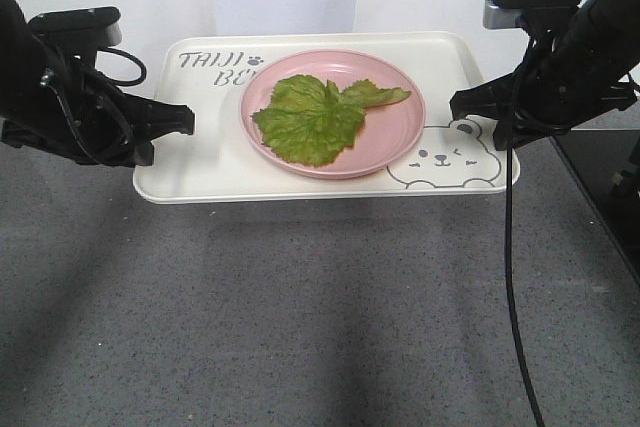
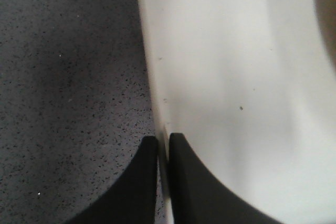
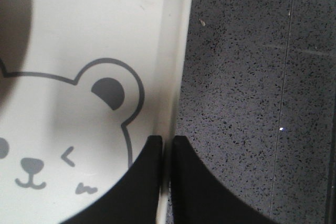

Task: Transfer vegetables to tray and serve
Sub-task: 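Drive the base to the other counter carrying the tray, then lower the tray onto the counter with both grippers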

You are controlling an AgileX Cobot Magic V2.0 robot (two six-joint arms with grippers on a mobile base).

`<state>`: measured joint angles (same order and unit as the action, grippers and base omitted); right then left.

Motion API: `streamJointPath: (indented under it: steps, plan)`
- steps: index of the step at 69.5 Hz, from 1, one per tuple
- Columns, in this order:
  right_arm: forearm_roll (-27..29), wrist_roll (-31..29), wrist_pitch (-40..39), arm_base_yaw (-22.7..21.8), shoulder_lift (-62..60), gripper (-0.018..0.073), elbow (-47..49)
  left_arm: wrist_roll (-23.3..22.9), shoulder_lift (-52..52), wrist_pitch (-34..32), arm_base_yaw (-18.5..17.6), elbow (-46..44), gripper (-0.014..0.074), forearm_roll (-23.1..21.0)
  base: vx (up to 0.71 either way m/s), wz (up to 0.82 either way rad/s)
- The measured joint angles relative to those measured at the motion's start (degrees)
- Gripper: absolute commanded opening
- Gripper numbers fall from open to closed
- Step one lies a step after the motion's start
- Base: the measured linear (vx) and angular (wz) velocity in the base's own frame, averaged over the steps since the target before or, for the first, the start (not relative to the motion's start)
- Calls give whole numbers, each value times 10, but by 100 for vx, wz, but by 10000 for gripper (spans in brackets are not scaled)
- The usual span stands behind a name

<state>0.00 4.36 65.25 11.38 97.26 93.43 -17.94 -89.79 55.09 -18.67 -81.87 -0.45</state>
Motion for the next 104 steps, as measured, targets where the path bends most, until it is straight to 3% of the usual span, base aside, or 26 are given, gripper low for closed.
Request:
streamJointPath:
  steps: [75,104]
  plan:
    - [0,0,1,0,0,-4,0,0,0,1,0,0,-7,0,0,0]
    - [21,0,49,1,0,-4,-1,0,0,51,-1,1,-7,-3,0,0]
